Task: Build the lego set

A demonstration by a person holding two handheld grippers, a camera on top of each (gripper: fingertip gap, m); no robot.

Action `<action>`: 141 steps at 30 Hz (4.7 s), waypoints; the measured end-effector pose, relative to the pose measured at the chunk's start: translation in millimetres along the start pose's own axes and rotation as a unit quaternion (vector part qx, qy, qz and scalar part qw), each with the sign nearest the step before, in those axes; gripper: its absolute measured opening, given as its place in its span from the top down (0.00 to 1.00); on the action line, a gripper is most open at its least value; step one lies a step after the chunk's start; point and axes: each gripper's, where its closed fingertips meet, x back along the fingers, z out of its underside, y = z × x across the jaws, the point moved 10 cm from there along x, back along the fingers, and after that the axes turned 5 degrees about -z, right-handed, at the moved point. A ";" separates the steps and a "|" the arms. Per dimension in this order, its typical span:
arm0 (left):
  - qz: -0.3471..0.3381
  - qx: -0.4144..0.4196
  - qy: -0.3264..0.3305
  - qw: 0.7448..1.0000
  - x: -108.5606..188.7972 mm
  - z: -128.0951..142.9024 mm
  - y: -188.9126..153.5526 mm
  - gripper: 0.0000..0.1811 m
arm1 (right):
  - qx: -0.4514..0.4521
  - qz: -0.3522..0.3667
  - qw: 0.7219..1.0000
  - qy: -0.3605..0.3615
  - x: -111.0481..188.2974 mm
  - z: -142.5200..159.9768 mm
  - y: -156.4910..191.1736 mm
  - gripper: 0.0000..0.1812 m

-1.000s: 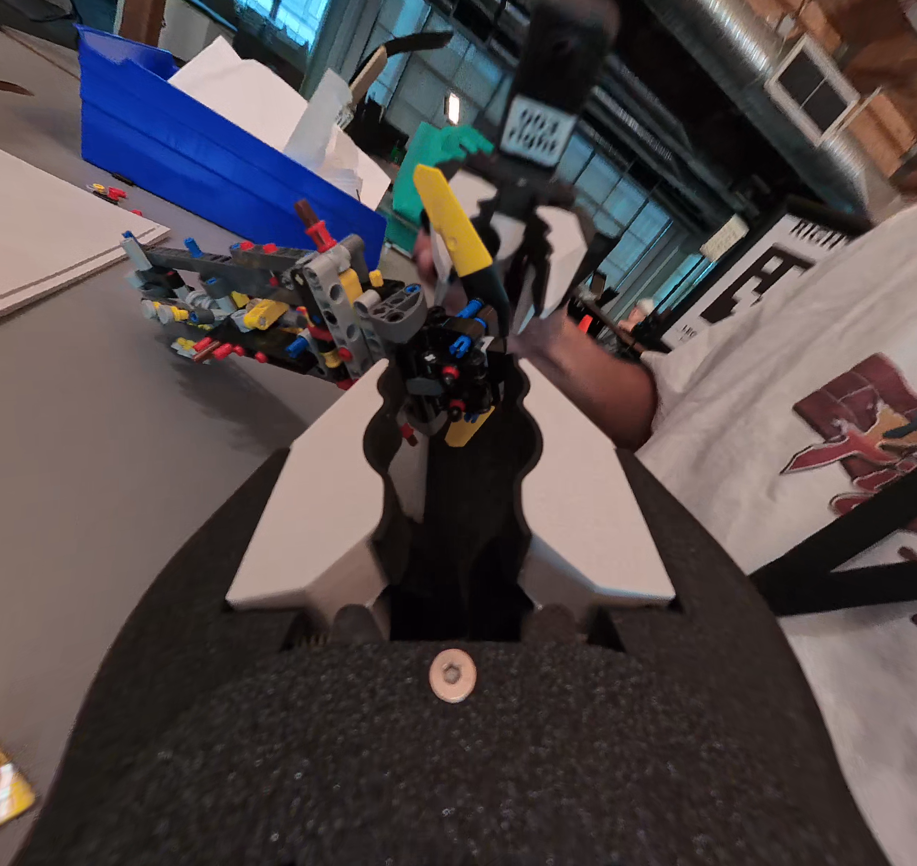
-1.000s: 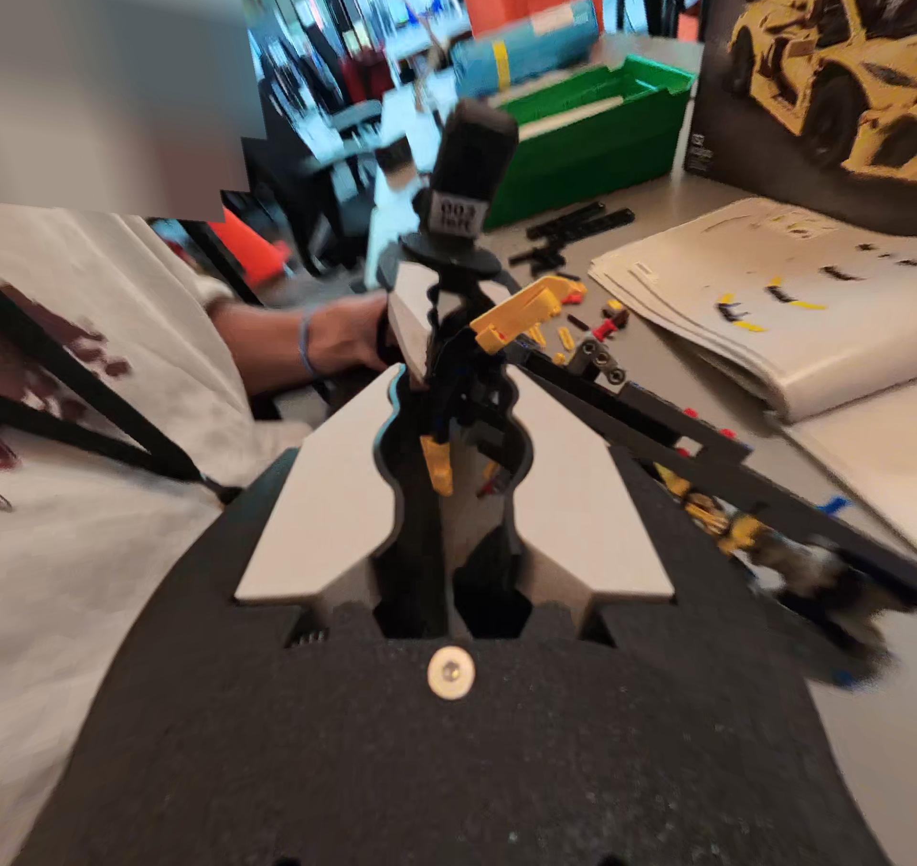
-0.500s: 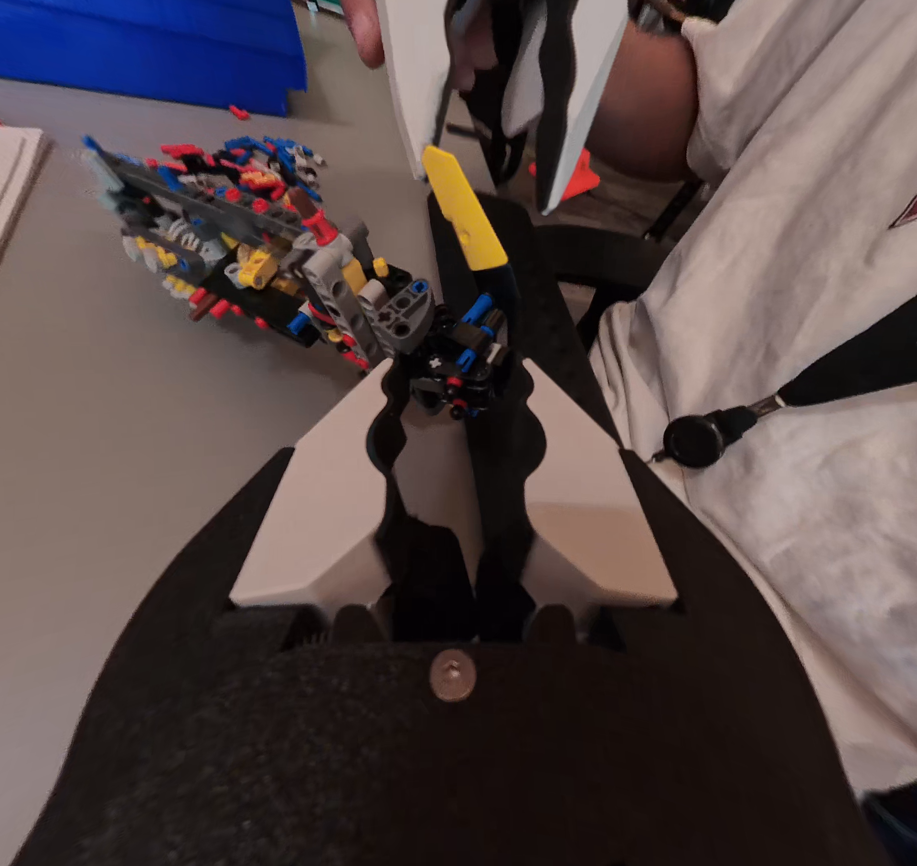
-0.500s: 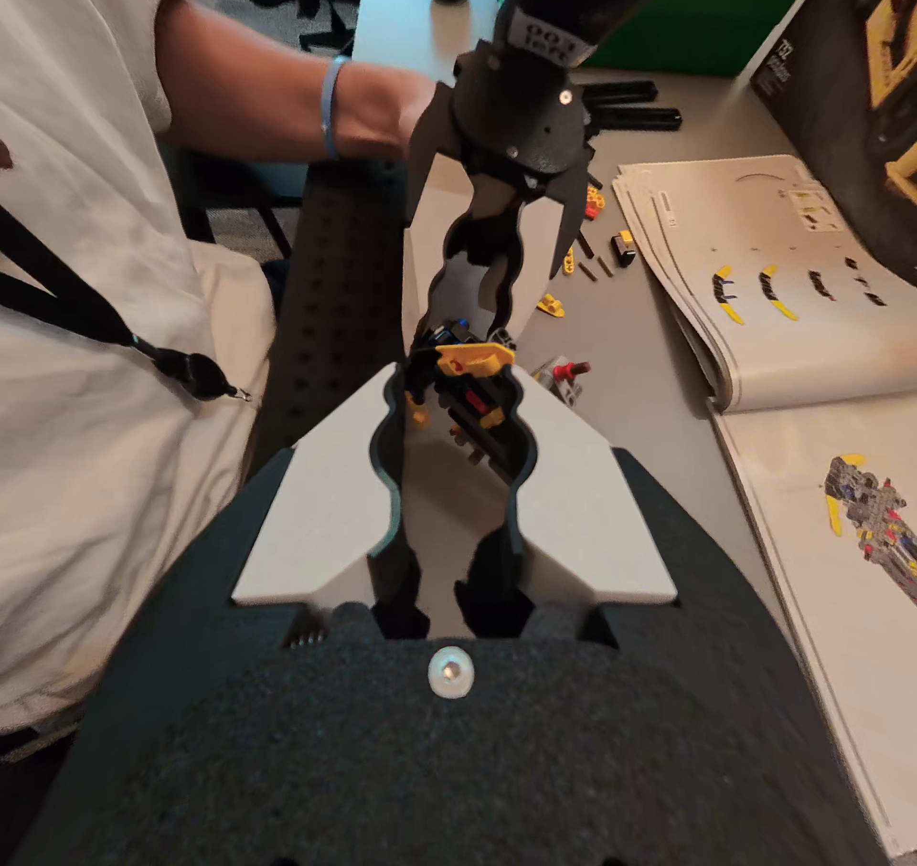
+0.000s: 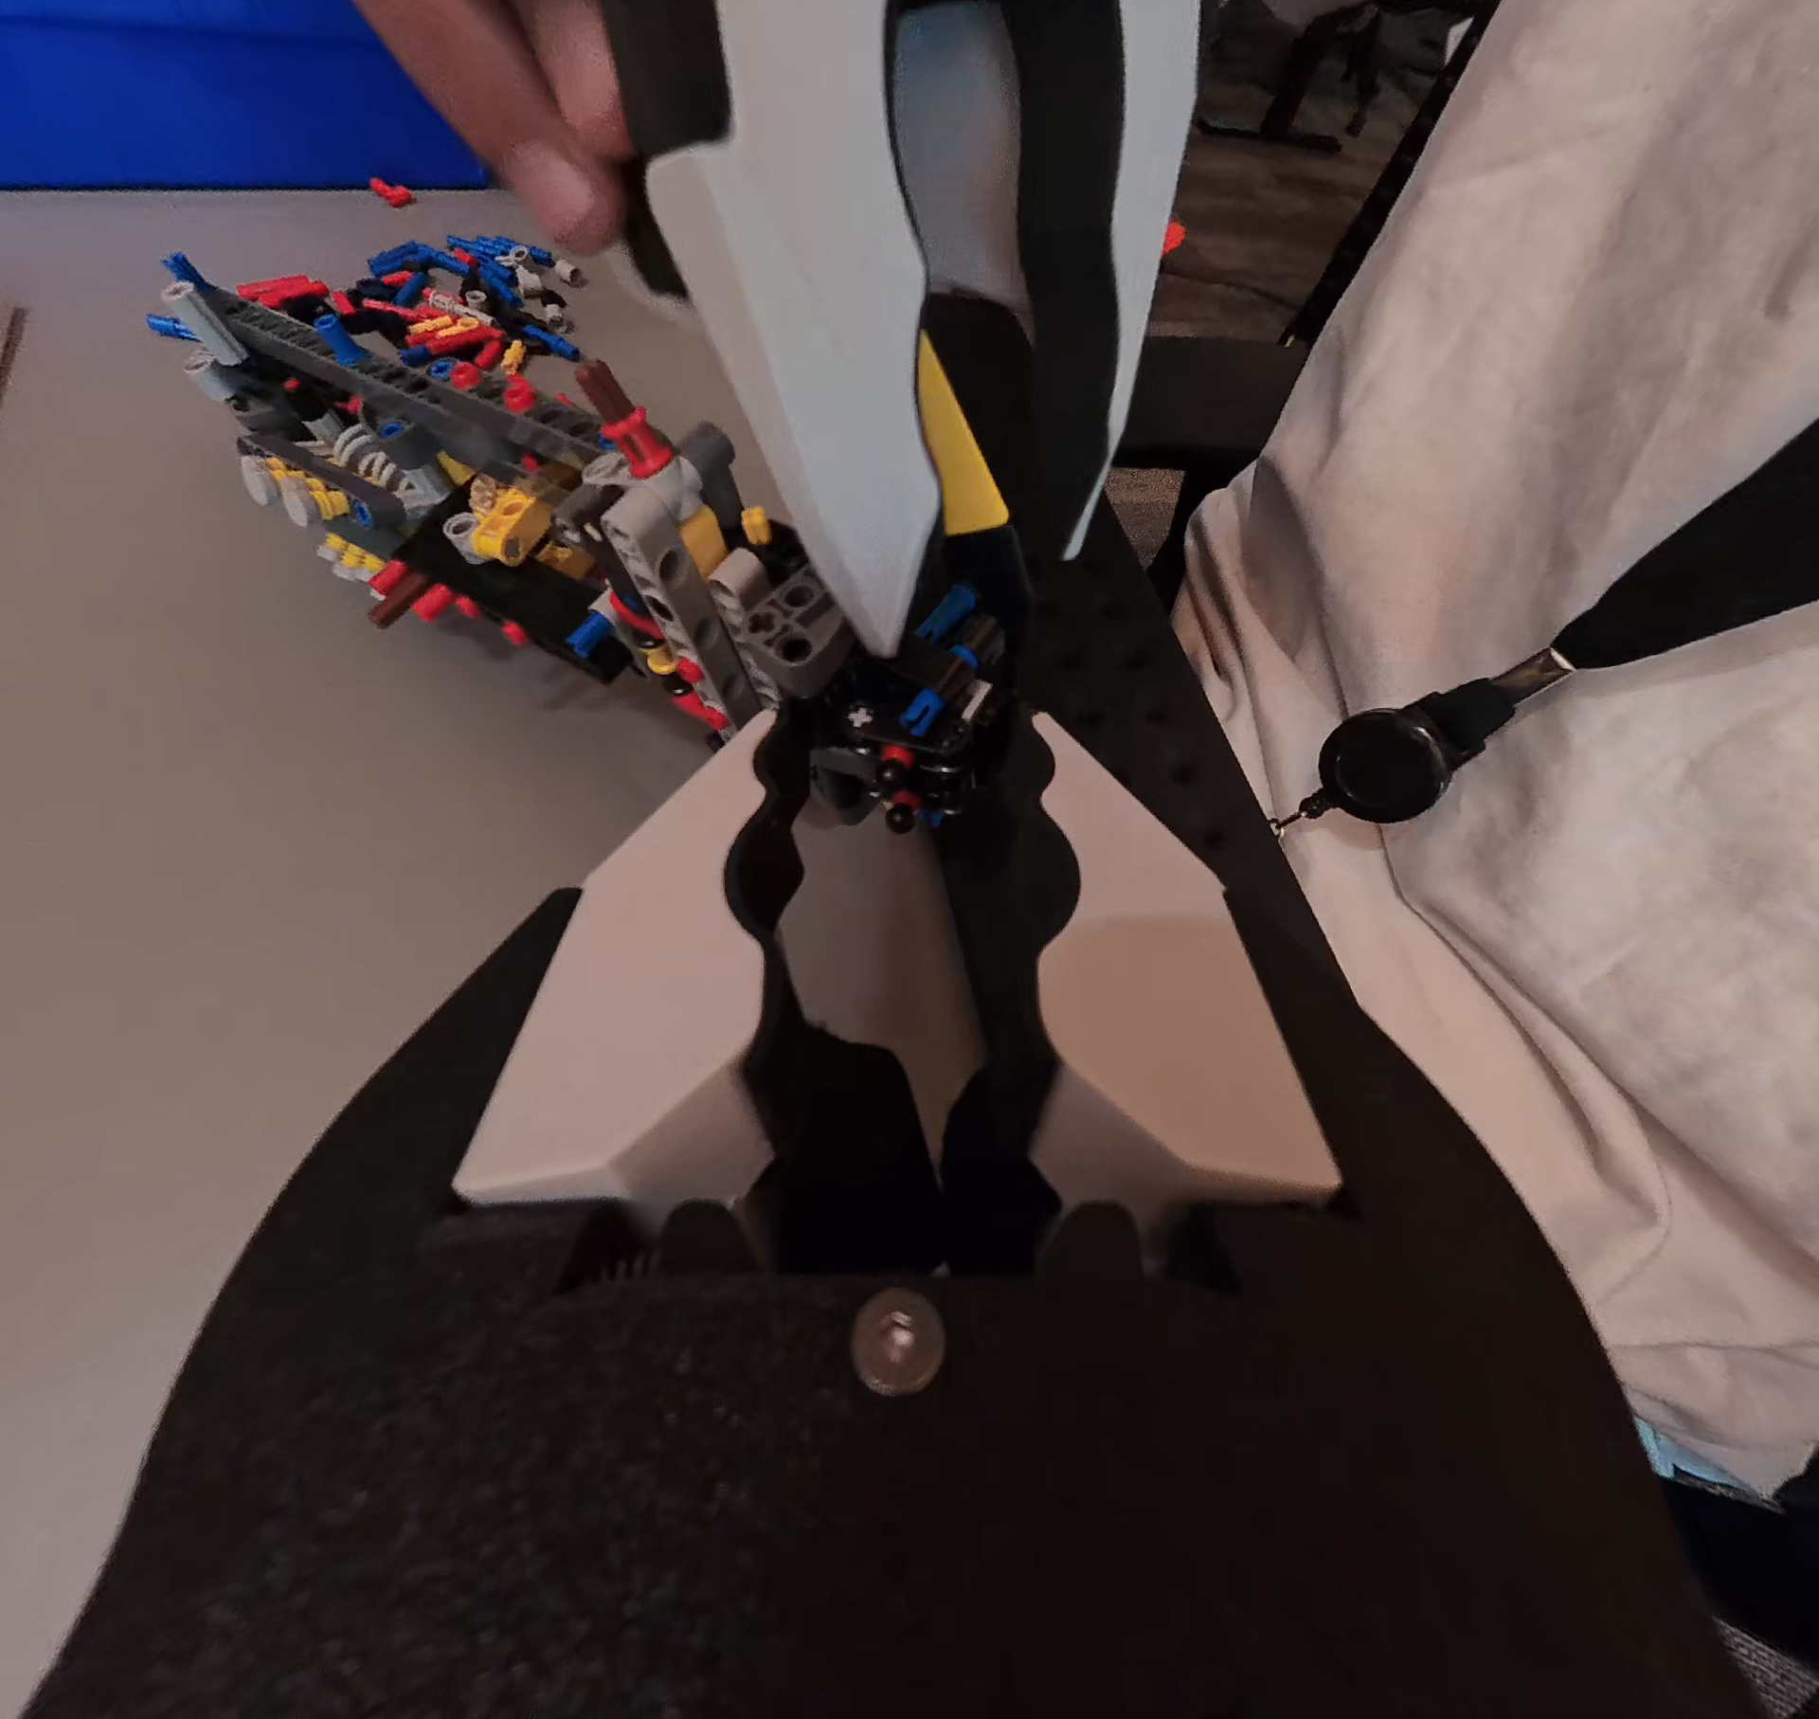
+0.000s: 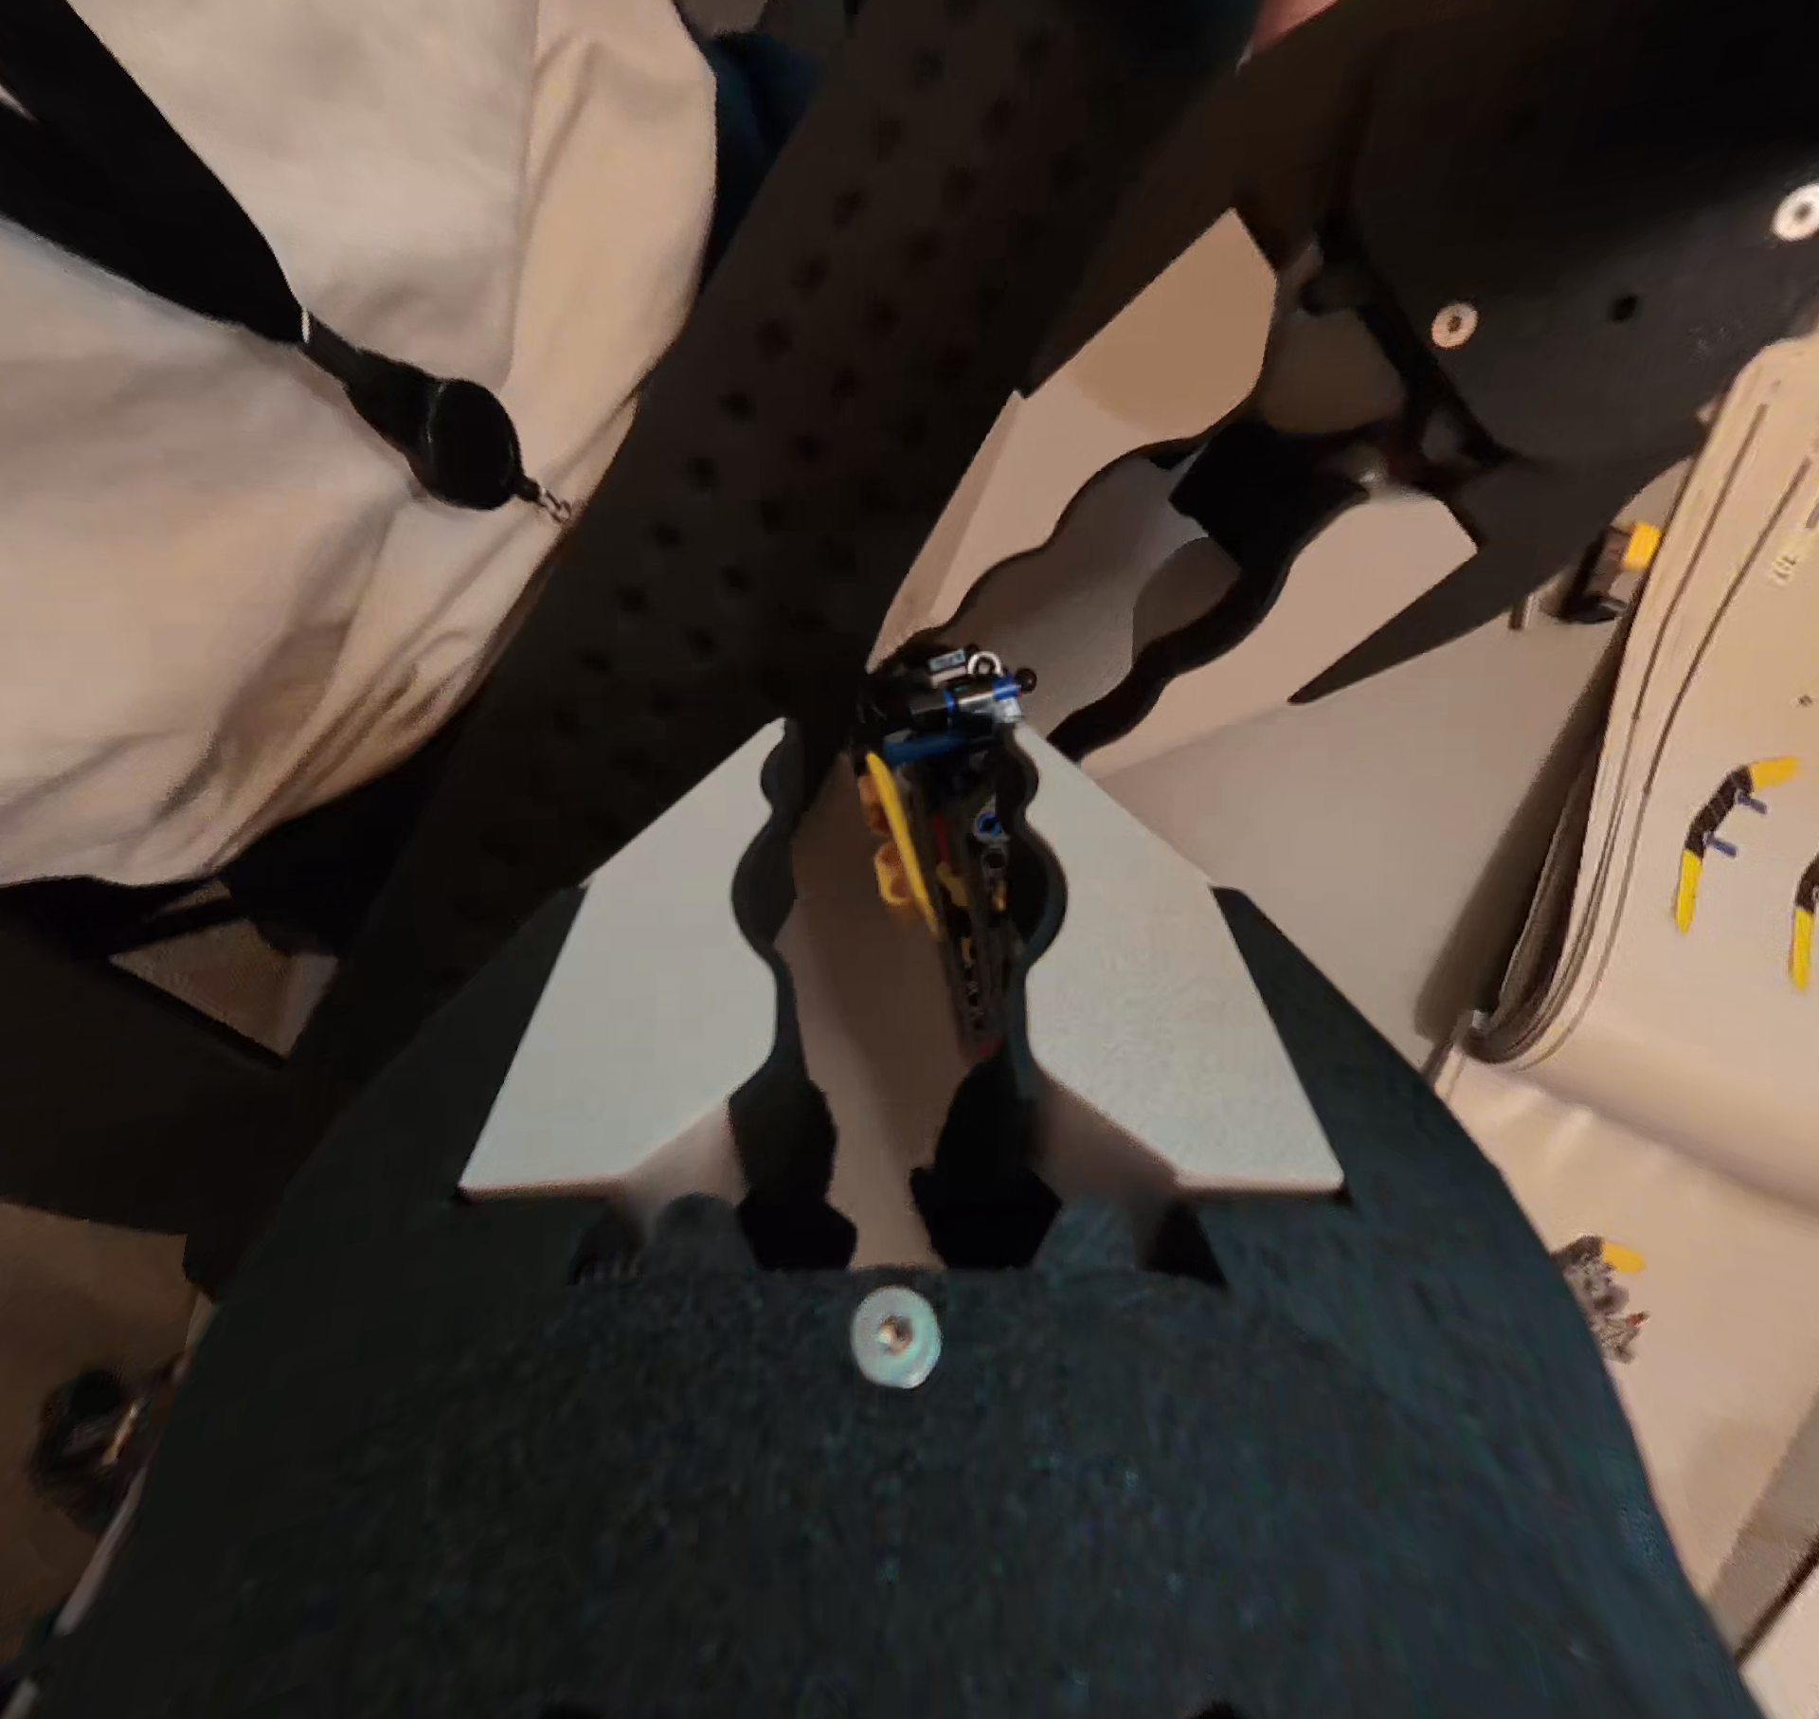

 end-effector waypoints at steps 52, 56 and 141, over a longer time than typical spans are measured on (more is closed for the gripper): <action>-0.315 -0.118 -0.043 0.941 12.3 -4.8 -8.1 0.76 | -0.023 0.147 0.989 -0.015 28.8 -15.8 -27.1 0.82; -0.315 -0.123 -0.041 0.940 12.1 -5.1 -9.3 0.76 | -0.041 0.104 0.994 -0.006 28.0 -18.1 -32.6 0.84; -0.231 0.000 -0.073 0.970 17.9 1.9 0.7 0.77 | -0.053 0.168 0.984 -0.040 25.1 -4.4 -9.8 0.89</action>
